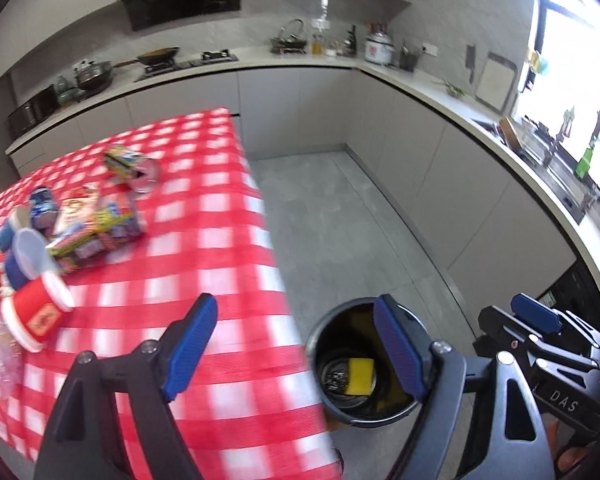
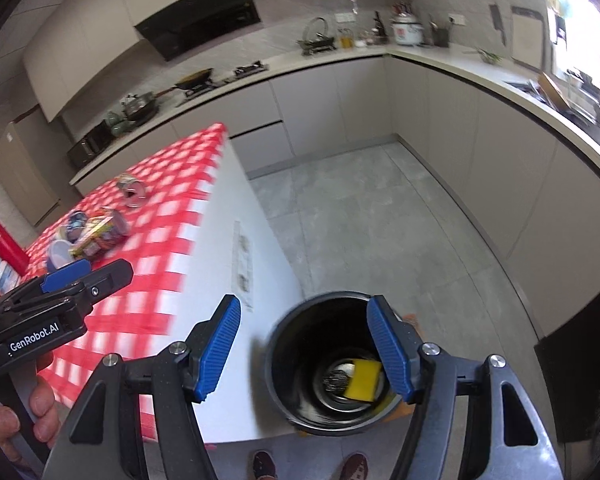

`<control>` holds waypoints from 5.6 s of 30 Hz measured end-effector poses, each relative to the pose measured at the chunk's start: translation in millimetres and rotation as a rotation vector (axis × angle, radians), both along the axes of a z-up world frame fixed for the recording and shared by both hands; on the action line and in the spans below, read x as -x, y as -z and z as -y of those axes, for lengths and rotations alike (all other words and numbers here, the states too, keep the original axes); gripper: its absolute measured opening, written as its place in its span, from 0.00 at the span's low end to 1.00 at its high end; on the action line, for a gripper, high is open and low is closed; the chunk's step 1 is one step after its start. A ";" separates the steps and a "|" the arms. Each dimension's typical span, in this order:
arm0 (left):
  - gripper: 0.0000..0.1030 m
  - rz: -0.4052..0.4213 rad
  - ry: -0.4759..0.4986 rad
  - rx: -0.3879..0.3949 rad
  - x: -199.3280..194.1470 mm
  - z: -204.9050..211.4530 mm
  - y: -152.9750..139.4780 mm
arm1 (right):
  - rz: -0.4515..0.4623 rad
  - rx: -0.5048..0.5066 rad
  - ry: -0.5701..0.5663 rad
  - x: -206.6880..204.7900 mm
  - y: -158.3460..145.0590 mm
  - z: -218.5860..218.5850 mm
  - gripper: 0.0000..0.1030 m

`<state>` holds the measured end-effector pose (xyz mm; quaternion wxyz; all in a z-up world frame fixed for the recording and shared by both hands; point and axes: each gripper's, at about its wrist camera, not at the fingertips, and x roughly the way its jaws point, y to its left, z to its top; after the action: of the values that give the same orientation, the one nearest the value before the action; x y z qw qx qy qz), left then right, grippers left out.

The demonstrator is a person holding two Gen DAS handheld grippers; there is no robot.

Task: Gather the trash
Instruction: 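Move both tools back over the table toward the remaining trash, then grasp the red-wrapped plastic bag with the left tool while the right tool grasps the red paper cup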

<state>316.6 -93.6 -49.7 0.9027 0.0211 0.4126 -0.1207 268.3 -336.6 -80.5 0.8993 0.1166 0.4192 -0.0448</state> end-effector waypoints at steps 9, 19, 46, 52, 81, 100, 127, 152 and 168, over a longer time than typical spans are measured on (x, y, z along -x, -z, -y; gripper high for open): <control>0.79 0.040 -0.142 -0.013 6.7 -110.3 -11.0 | 0.044 0.004 -0.139 -30.1 -12.7 -113.5 0.70; 0.80 0.017 -0.325 -0.030 10.7 -249.1 5.7 | 0.045 -0.009 -0.255 -58.0 -0.1 -230.9 0.71; 0.80 -0.062 -0.471 -0.102 10.6 -306.6 28.1 | 0.046 -0.081 -0.382 -94.3 8.6 -281.8 0.76; 0.80 -0.076 -0.407 -0.084 4.8 -312.9 38.3 | 0.045 -0.064 -0.352 -99.2 11.1 -290.2 0.76; 0.76 -0.186 -0.102 0.145 -40.1 -346.8 74.3 | -0.019 -0.008 -0.175 -116.1 27.2 -343.2 0.76; 0.59 -0.108 -0.208 0.087 -30.0 -400.0 59.5 | -0.097 0.025 -0.152 -169.8 54.4 -347.3 0.76; 0.59 -0.082 -0.172 0.096 -32.2 -414.1 53.9 | -0.221 -0.320 -0.166 -155.0 67.9 -387.0 0.79; 0.59 -0.062 -0.117 0.117 -64.6 -422.1 44.9 | -0.257 -0.352 -0.010 -162.9 74.0 -395.1 0.83; 0.59 -0.002 -0.251 0.048 -80.4 -442.6 42.4 | -0.315 -0.402 0.026 -179.3 83.5 -412.4 0.83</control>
<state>397.0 348.9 -92.2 0.9105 -0.0524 0.4097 -0.0168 447.6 75.9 -163.9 0.7809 0.2901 0.5532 0.0105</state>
